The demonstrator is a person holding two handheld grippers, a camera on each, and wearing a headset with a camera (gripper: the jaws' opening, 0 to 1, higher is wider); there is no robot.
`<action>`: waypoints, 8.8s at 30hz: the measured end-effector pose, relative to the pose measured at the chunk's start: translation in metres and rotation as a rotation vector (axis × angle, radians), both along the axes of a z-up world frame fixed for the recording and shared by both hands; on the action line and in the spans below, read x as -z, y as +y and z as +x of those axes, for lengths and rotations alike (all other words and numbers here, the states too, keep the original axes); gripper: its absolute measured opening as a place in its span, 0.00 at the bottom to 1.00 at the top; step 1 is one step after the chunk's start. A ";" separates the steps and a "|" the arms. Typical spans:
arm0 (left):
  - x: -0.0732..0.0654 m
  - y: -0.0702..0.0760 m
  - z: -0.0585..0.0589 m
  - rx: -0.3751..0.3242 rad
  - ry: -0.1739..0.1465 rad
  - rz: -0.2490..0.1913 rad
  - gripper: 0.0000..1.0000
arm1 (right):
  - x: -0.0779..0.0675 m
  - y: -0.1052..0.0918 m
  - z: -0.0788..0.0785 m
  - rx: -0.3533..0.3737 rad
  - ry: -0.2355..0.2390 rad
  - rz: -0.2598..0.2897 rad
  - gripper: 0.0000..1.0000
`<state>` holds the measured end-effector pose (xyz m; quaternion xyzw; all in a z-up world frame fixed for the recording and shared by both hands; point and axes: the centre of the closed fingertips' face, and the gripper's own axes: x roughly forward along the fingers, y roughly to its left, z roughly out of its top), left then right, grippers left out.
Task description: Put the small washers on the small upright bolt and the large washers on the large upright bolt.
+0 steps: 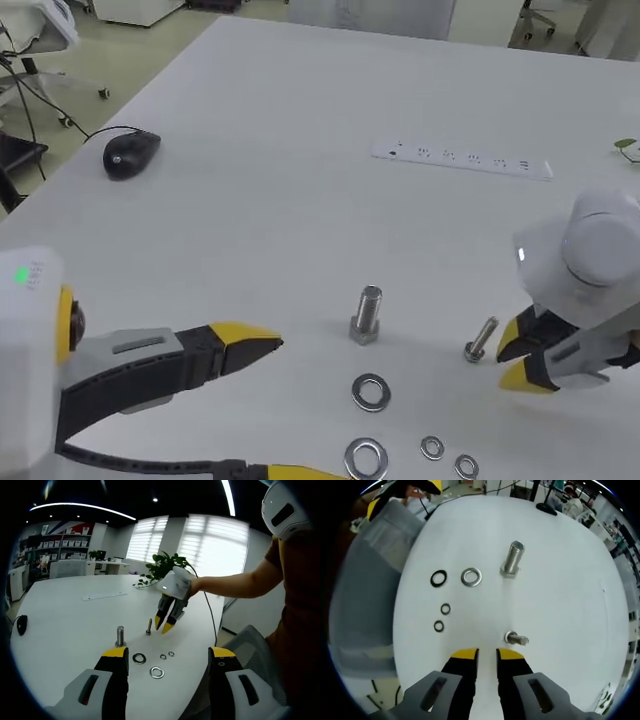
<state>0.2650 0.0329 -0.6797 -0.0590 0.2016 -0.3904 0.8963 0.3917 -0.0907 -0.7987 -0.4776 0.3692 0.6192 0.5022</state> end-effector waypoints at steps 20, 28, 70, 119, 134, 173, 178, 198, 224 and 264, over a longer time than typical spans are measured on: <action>-0.003 -0.002 0.001 -0.012 -0.015 -0.021 0.64 | 0.024 0.010 -0.071 -0.090 0.079 0.012 0.17; -0.001 0.001 0.002 -0.023 -0.011 -0.025 0.64 | 0.028 0.013 -0.071 -0.124 0.043 0.003 0.17; 0.002 0.002 0.002 -0.023 -0.002 -0.018 0.64 | 0.005 0.009 -0.045 -0.099 -0.006 0.012 0.12; 0.007 0.007 0.010 -0.027 -0.002 -0.029 0.64 | -0.026 0.021 0.035 -0.058 -0.095 -0.015 0.12; 0.010 0.013 0.009 -0.038 0.015 -0.028 0.63 | 0.002 0.020 0.037 -0.053 -0.052 -0.023 0.13; 0.002 0.005 -0.003 -0.026 0.005 0.022 0.63 | -0.012 -0.004 -0.006 -0.029 -0.062 0.031 0.16; -0.005 0.004 -0.006 -0.016 -0.010 0.028 0.63 | -0.006 0.002 -0.028 -0.037 -0.026 0.046 0.15; -0.018 0.012 -0.032 -0.030 -0.038 0.042 0.63 | 0.013 0.031 -0.071 -0.100 0.005 0.058 0.15; -0.013 0.025 -0.036 -0.066 -0.038 0.019 0.63 | 0.027 0.043 -0.068 -0.100 0.022 0.036 0.18; -0.007 0.010 -0.026 -0.031 -0.018 0.029 0.63 | -0.023 0.003 -0.009 -0.032 -0.085 0.020 0.12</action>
